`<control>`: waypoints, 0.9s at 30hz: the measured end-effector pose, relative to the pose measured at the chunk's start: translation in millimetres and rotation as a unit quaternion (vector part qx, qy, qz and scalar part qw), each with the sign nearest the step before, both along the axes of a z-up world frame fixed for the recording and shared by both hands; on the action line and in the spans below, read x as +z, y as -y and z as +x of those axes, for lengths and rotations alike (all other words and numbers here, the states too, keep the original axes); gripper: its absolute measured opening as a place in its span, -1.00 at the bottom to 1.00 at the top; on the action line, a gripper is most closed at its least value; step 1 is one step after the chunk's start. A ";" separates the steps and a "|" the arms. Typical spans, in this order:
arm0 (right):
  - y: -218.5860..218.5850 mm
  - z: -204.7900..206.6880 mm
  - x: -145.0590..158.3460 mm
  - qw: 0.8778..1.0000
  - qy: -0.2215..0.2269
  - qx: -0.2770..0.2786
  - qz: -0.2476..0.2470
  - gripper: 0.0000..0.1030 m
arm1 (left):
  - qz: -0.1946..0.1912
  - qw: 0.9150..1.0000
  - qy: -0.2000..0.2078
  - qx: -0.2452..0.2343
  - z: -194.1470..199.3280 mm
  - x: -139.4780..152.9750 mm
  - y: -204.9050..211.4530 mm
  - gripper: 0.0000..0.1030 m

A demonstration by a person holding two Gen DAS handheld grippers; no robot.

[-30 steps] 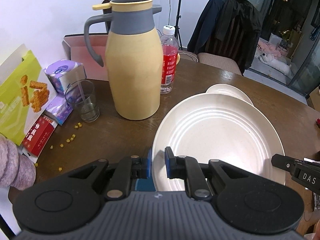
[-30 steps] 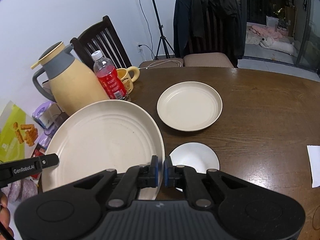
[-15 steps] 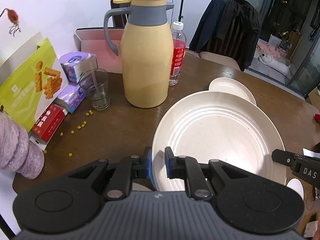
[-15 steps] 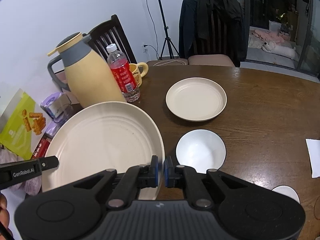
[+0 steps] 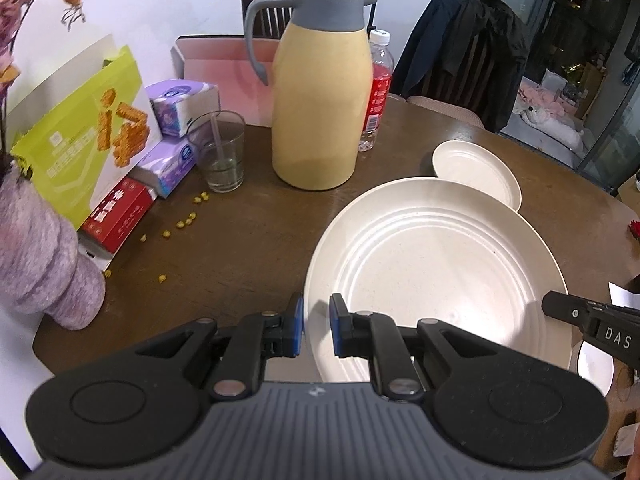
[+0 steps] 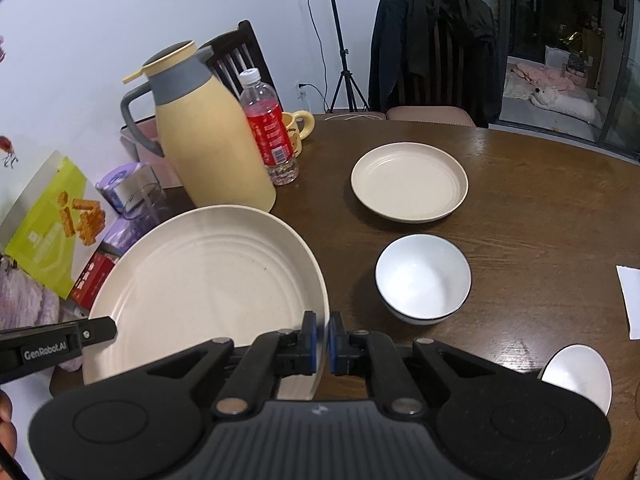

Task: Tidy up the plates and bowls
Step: 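Carry both held cream plates back toward the placed plates beside the blue bowl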

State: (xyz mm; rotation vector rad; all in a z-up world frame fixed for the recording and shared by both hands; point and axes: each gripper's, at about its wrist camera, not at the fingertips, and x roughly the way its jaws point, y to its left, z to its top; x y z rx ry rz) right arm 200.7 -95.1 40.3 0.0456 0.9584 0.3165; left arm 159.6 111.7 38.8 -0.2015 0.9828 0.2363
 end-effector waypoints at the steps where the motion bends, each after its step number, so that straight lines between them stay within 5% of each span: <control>1: -1.6 -2.5 -0.7 1.000 0.000 0.001 -0.001 -0.89 | 0.000 1.000 -0.001 0.001 -3.5 -0.6 -1.2 -0.73; 27: -13.5 -56.1 -22.8 1.000 -0.014 0.028 -0.001 -0.88 | -0.003 1.000 -0.021 0.016 -64.7 -19.5 -13.8 -0.73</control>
